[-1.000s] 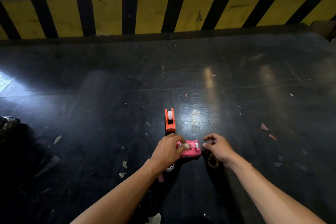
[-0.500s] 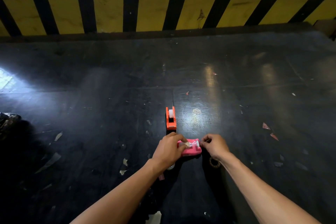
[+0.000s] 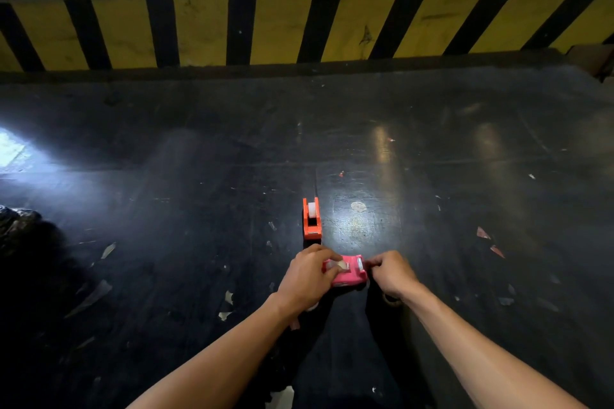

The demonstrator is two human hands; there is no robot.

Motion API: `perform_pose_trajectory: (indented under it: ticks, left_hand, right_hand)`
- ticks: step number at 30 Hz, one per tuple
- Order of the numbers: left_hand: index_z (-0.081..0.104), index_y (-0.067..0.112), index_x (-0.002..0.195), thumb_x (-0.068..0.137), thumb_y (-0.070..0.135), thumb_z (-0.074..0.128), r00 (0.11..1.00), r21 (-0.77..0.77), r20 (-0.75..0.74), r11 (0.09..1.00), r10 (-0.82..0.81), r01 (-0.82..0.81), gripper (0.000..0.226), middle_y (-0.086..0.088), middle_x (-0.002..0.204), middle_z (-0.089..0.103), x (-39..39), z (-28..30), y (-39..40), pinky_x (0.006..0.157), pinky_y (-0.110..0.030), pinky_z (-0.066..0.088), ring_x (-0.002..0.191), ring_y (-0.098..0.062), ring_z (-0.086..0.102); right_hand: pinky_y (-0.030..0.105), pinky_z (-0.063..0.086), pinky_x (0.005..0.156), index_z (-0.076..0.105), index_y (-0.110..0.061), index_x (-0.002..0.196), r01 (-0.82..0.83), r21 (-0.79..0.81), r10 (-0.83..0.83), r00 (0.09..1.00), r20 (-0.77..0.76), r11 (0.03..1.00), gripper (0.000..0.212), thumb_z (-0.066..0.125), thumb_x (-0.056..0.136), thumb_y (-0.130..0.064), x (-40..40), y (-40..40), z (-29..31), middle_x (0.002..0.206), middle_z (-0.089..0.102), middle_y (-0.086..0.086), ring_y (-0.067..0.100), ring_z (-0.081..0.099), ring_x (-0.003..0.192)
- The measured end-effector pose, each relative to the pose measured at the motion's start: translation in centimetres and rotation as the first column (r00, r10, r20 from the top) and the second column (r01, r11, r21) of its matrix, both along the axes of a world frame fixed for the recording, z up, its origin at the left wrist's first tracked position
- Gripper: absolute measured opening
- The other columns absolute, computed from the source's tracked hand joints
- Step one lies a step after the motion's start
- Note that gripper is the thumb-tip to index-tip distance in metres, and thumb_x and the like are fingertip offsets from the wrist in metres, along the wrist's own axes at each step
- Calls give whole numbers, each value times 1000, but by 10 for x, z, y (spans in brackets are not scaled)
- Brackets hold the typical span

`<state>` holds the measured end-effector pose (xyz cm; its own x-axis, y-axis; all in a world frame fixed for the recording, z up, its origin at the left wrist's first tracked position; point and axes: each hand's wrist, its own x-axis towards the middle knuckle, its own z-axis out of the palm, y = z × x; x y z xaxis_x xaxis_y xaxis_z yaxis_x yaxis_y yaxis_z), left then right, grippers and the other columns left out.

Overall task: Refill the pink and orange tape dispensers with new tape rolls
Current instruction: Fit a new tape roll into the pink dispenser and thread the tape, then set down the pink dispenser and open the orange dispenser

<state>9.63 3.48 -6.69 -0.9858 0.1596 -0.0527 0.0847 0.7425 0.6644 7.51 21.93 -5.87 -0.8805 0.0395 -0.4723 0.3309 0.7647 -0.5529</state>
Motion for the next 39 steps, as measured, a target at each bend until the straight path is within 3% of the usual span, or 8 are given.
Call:
perform_pose_trajectory:
  ticks: [4, 8, 11, 16, 19, 25, 32, 39]
  left_hand:
    - [52, 23, 141, 96, 22, 58, 995, 35, 69, 997, -77, 75, 45, 0, 131, 62, -2, 6, -11, 107, -33, 47, 118, -14, 59]
    - [52, 21, 138, 95, 12, 54, 998, 85, -28, 995, 52, -49, 45, -2, 130, 60, -10, 11, -22, 105, -33, 46, 118, -16, 57]
    - [47, 18, 141, 93, 8, 53, 990, 79, -8, 987, 144, -143, 50, -4, 133, 52, -19, 11, -29, 109, -32, 40, 125, -20, 49]
    - [34, 22, 150, 92, 9, 55, 961, 121, 182, 965, 210, -234, 63, -9, 144, 42, -37, 15, -31, 111, -29, 34, 131, -23, 46]
    - [31, 15, 152, 93, 11, 56, 945, 95, 239, 963, 224, -252, 64, -14, 143, 48, -49, 14, -31, 113, -43, 38, 131, -30, 47]
    - [56, 18, 134, 87, 16, 64, 936, -6, 283, 976, 211, -218, 48, -9, 118, 68, -61, 3, -37, 100, -39, 47, 114, -26, 58]
    - [58, 22, 134, 84, 19, 65, 930, -17, 294, 975, 219, -224, 50, -9, 119, 62, -66, -11, -40, 103, -38, 48, 108, -24, 62]
    - [54, 17, 139, 88, 11, 62, 924, 14, 313, 972, 219, -236, 52, -10, 122, 59, -67, -5, -41, 105, -35, 47, 111, -24, 61]
  right_hand:
    - [28, 44, 92, 63, -9, 123, 47, -32, -50, 995, -84, 998, 40, 51, 85, -5, -11, 3, 9, 126, 64, 15, 29, 58, 118]
    - [35, 33, 111, 40, -19, 143, -344, -16, 337, 928, -159, 939, 65, 58, 81, -21, -13, -9, 16, 145, 45, 5, 22, 42, 133]
    - [47, 27, 113, 29, -26, 146, -600, 194, 627, 768, -133, 776, 76, 60, 76, -37, -10, -20, 10, 149, 38, -2, 21, 31, 139]
    - [43, 40, 101, 39, -28, 133, -672, 308, 727, 677, -113, 674, 62, 60, 75, -25, -16, -23, -10, 129, 51, -1, 24, 48, 121]
    - [40, 47, 93, 46, -28, 123, -622, 252, 665, 732, -151, 741, 53, 64, 74, -36, -32, -15, -7, 118, 56, -2, 23, 54, 111]
    - [40, 52, 83, 52, -18, 112, -167, 91, 184, 958, -218, 982, 64, 72, 62, -52, -80, 0, 4, 111, 60, 5, 26, 59, 99]
    - [42, 51, 84, 49, -7, 115, 93, 110, -65, 970, -234, 990, 71, 77, 63, -47, -111, -12, -6, 116, 59, 17, 37, 58, 106]
    - [47, 42, 95, 43, -13, 132, 125, 270, -38, 951, -308, 955, 75, 62, 76, -58, -103, -18, 2, 129, 50, 16, 37, 47, 119]
